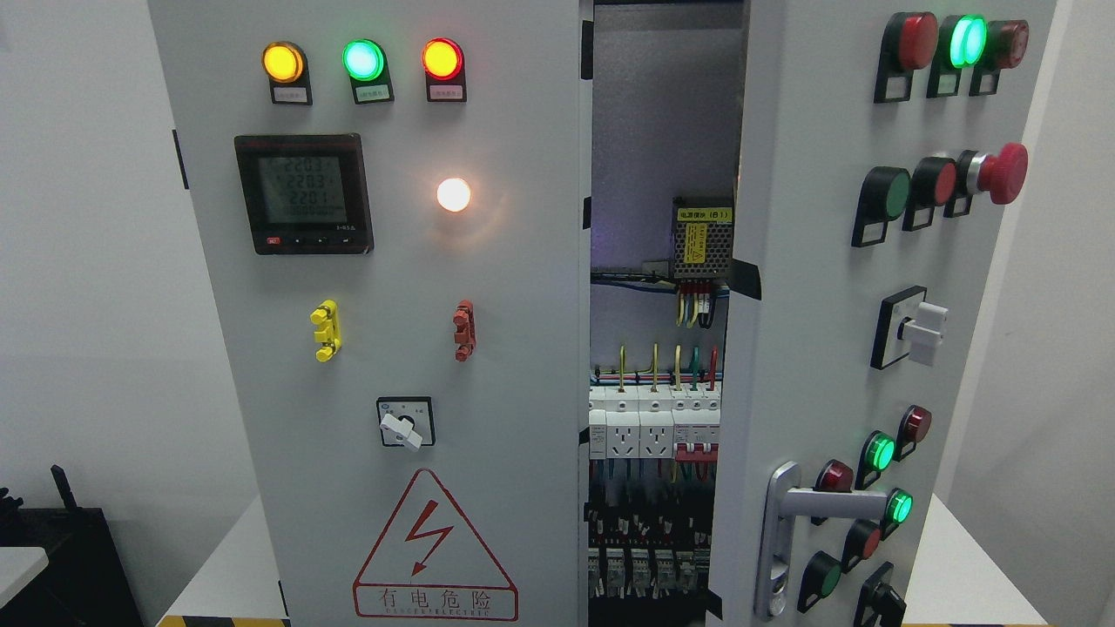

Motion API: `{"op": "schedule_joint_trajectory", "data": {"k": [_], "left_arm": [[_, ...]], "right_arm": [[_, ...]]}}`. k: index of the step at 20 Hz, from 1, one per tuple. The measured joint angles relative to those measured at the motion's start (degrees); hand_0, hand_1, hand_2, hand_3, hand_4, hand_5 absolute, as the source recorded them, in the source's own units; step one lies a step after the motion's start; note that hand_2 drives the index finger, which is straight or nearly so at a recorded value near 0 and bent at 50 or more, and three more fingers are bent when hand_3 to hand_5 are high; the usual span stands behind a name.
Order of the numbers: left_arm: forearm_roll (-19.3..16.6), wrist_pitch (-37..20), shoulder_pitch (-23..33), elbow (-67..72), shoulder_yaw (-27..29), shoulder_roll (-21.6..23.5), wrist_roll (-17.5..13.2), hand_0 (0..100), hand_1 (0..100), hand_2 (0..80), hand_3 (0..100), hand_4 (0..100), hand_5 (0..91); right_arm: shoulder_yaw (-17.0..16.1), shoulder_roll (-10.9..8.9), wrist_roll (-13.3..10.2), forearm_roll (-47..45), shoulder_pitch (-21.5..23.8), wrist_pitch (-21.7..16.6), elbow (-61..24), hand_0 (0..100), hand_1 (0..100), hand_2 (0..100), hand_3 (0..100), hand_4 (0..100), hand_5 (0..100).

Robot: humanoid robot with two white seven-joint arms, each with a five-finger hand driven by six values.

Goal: Open door with both hands

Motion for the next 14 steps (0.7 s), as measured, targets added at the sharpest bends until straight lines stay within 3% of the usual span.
{"op": "schedule_joint_trajectory", "data": {"k": [14], "left_arm": [[0.0,0.3,1.3,-2.9,0.0,0.7,-0.4,0,0,0.0,0,4,0.0]], "right_arm": [[0.0,0.00,0.0,0.0,0.0,0.0,0.0,0,0,0,0,0,0]]}}
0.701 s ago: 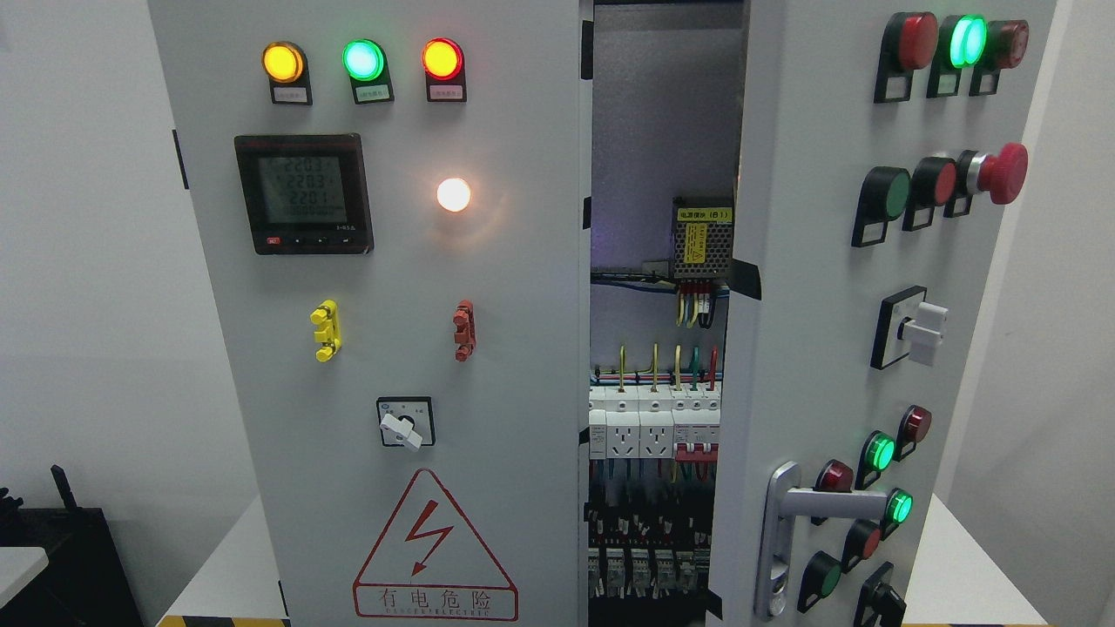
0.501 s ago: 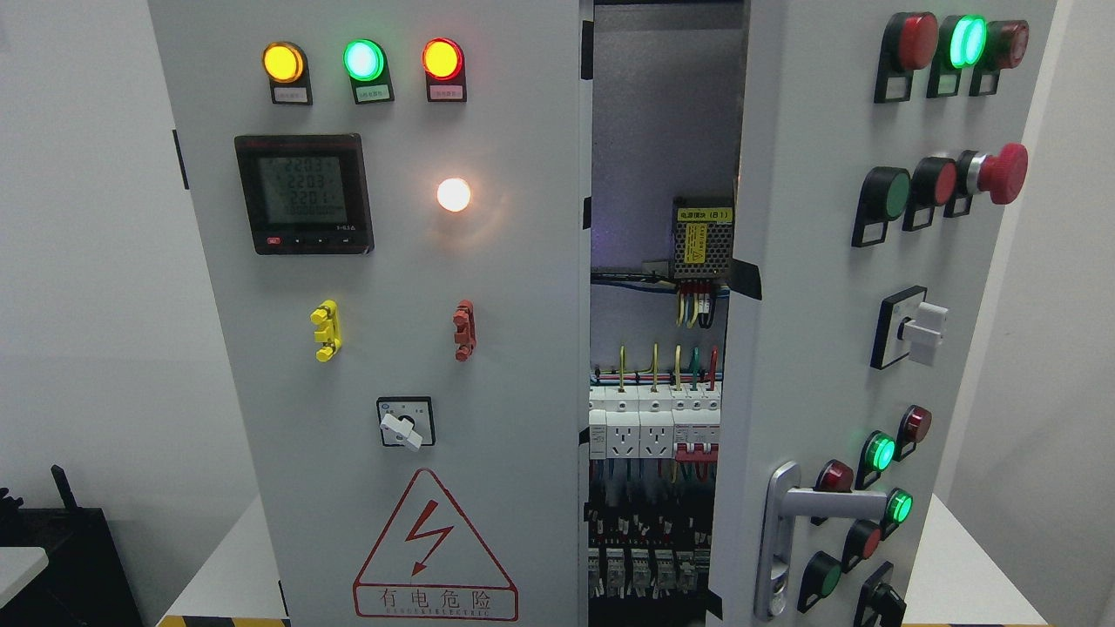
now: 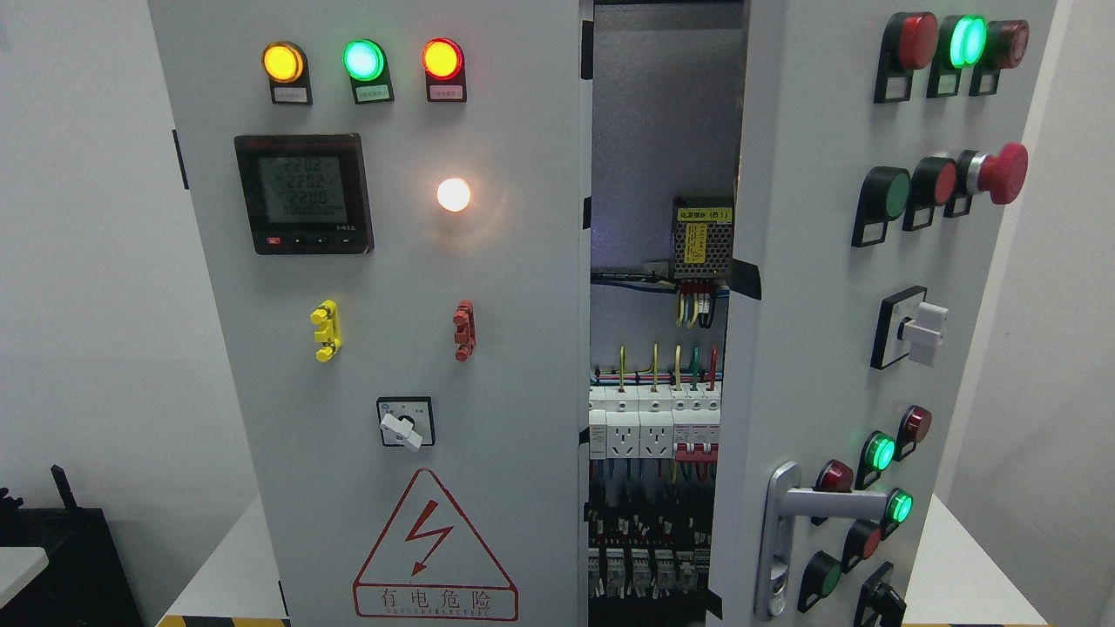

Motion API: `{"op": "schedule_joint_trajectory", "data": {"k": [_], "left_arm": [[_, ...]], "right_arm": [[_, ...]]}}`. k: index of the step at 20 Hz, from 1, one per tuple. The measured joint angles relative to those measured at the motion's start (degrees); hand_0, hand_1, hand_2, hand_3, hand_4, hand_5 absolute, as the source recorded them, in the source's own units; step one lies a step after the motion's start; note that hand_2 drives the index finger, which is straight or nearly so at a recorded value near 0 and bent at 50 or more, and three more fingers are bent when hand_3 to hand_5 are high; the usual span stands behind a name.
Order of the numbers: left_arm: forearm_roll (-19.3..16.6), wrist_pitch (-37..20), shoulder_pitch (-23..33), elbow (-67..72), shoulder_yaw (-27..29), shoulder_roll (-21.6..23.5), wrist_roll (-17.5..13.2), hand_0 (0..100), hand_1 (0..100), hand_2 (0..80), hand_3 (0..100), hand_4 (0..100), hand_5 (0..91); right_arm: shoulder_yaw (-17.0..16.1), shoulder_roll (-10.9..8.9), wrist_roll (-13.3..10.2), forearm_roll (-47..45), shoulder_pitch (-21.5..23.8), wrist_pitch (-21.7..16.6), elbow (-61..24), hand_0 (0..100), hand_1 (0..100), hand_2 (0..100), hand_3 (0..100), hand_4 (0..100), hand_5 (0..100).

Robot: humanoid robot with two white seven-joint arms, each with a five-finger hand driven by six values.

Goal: Open door with both hands

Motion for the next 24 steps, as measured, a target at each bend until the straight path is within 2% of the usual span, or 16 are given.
{"op": "schedule_joint_trajectory", "data": {"k": [6,11,17,24], "left_arm": [[0.0,0.5,6.3,-9.9,-1.0,0.8,-4.3,0,0,0.0,0,4,0.0],[0.3,0.6,14.2,-22.9,-2.7,2.7,-5.2,0,0,0.0,0,4,0.0],[4.5,0.8,22.5,-40.0,-4.1,5.6,-5.4,0,0,0.0,0,4,0.0],[10.9,0.1,31.3,-62.0,-4.9,11.8,-5.5,0,0,0.0,0,4,0.0]], "right_arm": [[0.0,-0.01,0.0,0.0,0.0,0.0,0.0,0,0,0,0,0,0],[0.0,-0.01,0.0,0.0,0.0,0.0,0.0,0,0,0,0,0,0],[0.0,-0.01,0.0,0.0,0.0,0.0,0.0,0,0,0,0,0,0],[0.0,-0.01,0.0,0.0,0.0,0.0,0.0,0,0,0,0,0,0]]}}
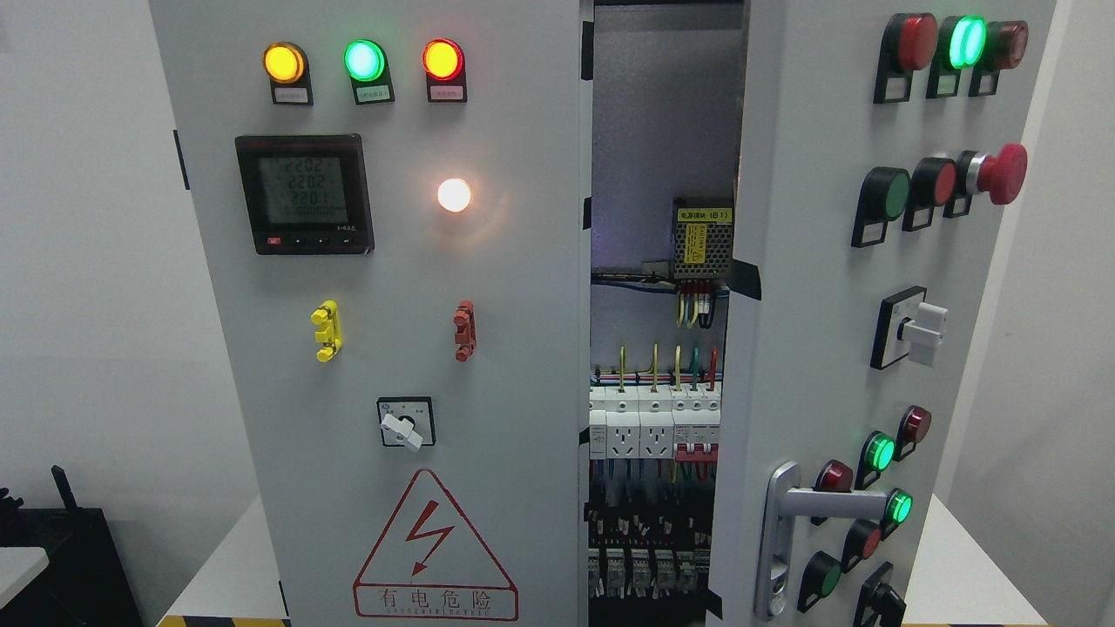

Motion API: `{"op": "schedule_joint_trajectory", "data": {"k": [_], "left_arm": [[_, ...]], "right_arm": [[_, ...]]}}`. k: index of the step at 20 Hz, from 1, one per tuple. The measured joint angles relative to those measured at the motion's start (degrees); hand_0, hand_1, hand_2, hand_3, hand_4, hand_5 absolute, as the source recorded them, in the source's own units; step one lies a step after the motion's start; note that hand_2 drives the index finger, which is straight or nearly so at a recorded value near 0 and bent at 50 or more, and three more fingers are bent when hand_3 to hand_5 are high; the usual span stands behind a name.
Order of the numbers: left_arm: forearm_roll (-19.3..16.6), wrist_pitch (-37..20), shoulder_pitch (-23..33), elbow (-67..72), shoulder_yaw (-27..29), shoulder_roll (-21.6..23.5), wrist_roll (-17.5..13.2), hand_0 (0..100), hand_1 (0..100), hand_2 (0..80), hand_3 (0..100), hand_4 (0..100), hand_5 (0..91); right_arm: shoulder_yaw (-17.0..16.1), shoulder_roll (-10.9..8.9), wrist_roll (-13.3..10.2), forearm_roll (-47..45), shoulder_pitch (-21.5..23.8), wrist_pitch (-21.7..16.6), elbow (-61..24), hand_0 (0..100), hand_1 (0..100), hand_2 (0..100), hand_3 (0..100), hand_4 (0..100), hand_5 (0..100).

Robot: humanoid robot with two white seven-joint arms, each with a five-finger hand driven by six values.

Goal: Open door with both hands

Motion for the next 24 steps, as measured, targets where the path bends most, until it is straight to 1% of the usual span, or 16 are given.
{"op": "schedule_joint_trajectory", "data": {"k": [6,9,12,16,21,24], "left_arm": [[7.7,-0.3,4.4,-16.2,1.6,6.2,0.3,0,0,0.0,0,4,0.0],[11.8,-0.4,5.3,-22.4,3.7,9.3,0.5,0,0,0.0,0,4,0.0],[17.1,-0.5,5.5,-27.4,5.9,12.8,0.6,0,0,0.0,0,4,0.0],[24.5,-0.9,4.8,-32.6,9.1,17.9,0.0,0,0,0.0,0,4,0.0],[33.7,-1.0,2.7,-36.9,12.9,24.7,-2.6,0,0,0.0,0,4,0.0],[39.0,-1.0,1.2,-38.8,14.7,29.1,-3.4,0,0,0.0,0,4,0.0]], "right_arm": [[0.0,0.00,0.0,0.0,0.0,0.0,0.0,0,0,0,0,0,0],[0.0,0.01,0.0,0.0,0.0,0.0,0.0,0,0,0,0,0,0],[0.0,0.01,0.0,0.0,0.0,0.0,0.0,0,0,0,0,0,0],[0.0,0.01,0.0,0.0,0.0,0.0,0.0,0,0,0,0,0,0],[0.0,0.01,0.0,0.0,0.0,0.0,0.0,0,0,0,0,0,0],[0.0,0.01,0.0,0.0,0.0,0.0,0.0,0,0,0,0,0,0]]}}
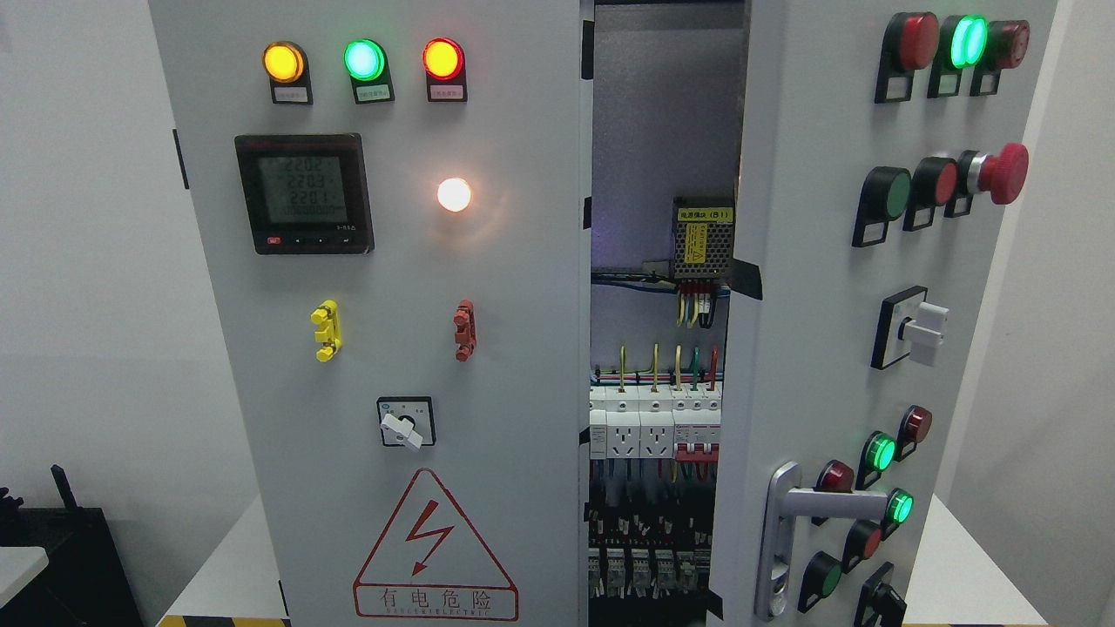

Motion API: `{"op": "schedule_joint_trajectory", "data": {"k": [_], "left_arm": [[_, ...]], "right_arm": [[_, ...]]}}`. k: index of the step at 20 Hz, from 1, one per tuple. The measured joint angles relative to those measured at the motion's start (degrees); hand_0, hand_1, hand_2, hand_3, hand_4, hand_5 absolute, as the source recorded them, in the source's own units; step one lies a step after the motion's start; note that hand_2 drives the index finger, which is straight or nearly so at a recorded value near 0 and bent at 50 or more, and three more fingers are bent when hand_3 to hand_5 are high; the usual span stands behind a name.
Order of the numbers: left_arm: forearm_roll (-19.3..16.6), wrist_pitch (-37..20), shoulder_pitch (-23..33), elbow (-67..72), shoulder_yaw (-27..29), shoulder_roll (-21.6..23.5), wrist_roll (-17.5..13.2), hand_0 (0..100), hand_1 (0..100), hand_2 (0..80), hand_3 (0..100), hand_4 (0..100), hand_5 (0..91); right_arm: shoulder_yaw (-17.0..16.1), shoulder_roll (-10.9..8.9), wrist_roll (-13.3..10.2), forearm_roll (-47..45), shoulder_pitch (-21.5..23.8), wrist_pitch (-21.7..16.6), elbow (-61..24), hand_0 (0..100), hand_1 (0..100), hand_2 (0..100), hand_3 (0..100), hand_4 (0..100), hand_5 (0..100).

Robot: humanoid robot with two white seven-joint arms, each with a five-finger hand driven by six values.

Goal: Open door with both hands

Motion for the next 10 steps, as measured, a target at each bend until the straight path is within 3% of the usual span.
{"op": "schedule_joint_trajectory", "data": {"k": [10], "left_arm": [[12.6,0.1,-5.3,-3.4,3.4,10.5,-1.6,0,0,0.0,0,4,0.0]], "right_arm": [[0.0,0.00,0.0,0.0,0.0,0.0,0.0,0,0,0,0,0,0]]}}
